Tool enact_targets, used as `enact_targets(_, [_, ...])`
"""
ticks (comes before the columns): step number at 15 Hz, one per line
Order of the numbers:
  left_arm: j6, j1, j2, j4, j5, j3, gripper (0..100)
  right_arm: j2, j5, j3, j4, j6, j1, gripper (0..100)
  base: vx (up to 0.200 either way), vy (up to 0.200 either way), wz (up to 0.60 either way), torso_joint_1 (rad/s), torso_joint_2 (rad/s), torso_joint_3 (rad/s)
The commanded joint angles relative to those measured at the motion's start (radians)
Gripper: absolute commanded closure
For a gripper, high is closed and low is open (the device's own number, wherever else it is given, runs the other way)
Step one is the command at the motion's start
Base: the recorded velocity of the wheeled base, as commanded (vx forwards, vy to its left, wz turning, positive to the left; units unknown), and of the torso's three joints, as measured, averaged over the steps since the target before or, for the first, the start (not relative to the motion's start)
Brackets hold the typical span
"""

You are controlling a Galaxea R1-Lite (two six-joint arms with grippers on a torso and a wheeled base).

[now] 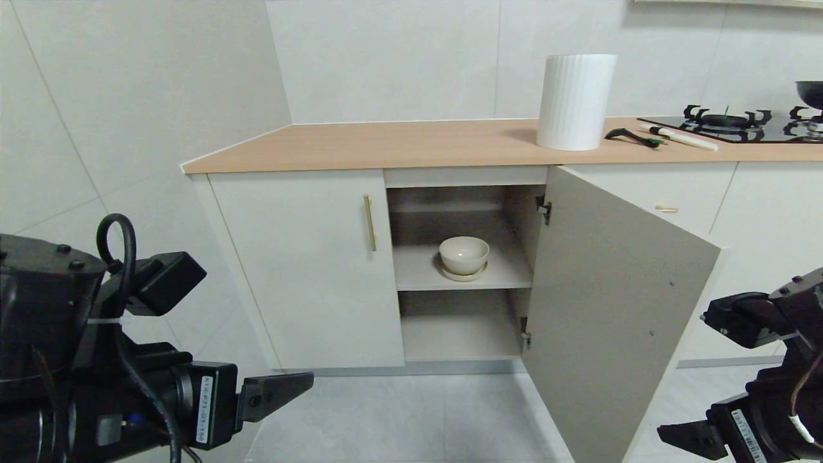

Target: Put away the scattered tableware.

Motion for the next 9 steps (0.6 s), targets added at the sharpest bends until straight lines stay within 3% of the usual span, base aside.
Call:
enact_targets(1, [0.0,0.0,0.001,0.0,0.0,0.001,0,0.003,-0.01,-0.021,0.015,-0.003,-0.035,0,0.0,-0.2,0.0,0.002,0.0,0.002])
enact_targets(3, [0.0,0.0,-0.001,0.0,0.0,0.001,0,0.021,-0.054,-0.029,0.006,-0.015,-0.118,0,0.0,-0.2,0.0,0.0,0.0,0.007])
enact_targets(6, [0.0,0.0,-0.006,0.0,0.0,0.001,0,0.064,-0.056,-0.084,-0.016,-0.02,-0.296,0,0.0,0.0,0.0,0.0,0.0,0.0])
enact_targets(9, [0.001,0.0,-0.004,0.0,-0.001,0.008,0,0.151,-0.033,-0.098,-0.18,-0.018,-0.46,0,0.0,0.0,0.0,0.0,0.0,0.0])
